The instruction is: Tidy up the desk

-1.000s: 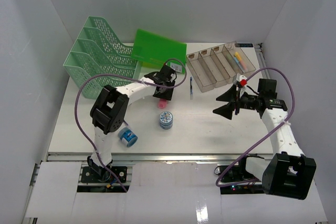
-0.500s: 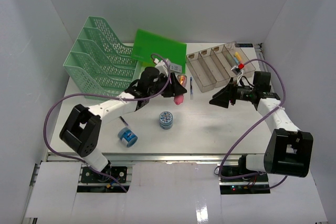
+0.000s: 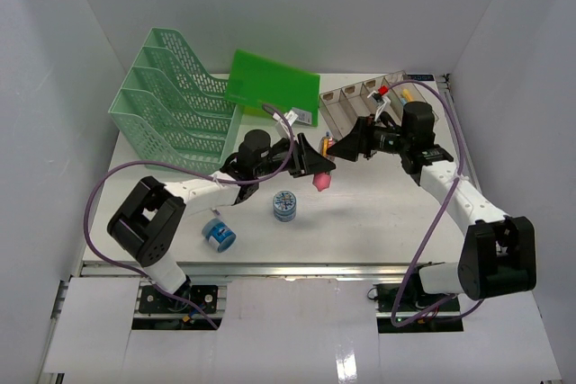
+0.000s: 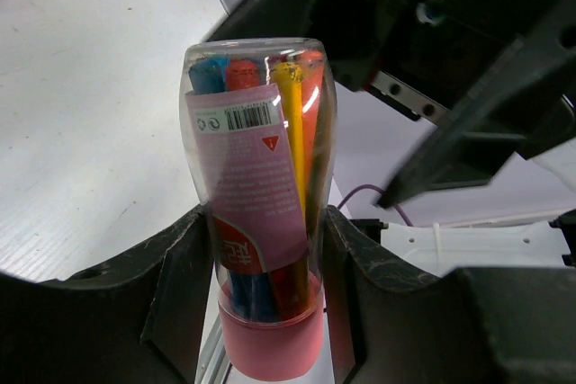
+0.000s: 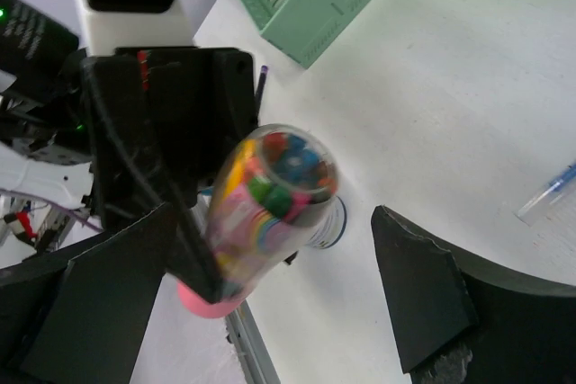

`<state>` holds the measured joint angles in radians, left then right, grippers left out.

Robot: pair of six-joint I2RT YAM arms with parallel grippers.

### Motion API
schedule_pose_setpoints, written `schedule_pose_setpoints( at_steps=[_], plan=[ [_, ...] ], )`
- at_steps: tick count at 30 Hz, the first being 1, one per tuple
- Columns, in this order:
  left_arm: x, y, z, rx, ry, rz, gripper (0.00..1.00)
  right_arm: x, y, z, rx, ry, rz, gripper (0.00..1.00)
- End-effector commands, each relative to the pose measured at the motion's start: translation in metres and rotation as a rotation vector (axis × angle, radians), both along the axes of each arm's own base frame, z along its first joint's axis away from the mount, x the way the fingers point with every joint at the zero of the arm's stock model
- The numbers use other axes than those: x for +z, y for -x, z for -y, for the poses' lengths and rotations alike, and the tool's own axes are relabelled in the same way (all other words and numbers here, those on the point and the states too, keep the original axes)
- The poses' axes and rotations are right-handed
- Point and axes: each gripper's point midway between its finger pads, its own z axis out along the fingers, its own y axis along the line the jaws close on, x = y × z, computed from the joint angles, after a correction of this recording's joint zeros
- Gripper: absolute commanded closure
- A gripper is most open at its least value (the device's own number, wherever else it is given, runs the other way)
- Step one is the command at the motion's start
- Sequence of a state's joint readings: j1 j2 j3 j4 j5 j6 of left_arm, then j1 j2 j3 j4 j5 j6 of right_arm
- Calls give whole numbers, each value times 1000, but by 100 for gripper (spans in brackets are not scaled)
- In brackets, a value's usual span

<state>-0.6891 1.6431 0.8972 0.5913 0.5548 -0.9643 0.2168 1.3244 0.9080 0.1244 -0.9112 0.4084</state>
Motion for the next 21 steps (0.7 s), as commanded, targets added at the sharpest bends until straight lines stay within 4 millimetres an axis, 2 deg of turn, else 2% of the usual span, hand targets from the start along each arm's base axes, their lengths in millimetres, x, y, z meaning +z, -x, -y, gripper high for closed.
schedule_pose_setpoints(
  at_steps=[1, 4, 7, 13, 18, 21],
  plan=[
    [42, 18, 1, -61, 102, 89, 95, 11, -22, 1, -103, -5, -33, 3],
    [39, 21, 2, -68, 103, 84, 94, 16, -30, -4, -128, -7, -38, 0],
    [41, 21, 2, -71, 110, 87, 94, 14, -34, -11, -122, 7, -62, 7],
    [45, 17, 5, -69, 110, 99, 94, 3, -27, -23, -88, 1, -120, 21],
    [48, 11, 7, -55, 92, 122, 93, -2, -21, -22, -87, -5, -134, 24],
    [50, 8, 9, -53, 89, 128, 93, 0, -18, -22, -87, -15, -131, 29]
  ],
)
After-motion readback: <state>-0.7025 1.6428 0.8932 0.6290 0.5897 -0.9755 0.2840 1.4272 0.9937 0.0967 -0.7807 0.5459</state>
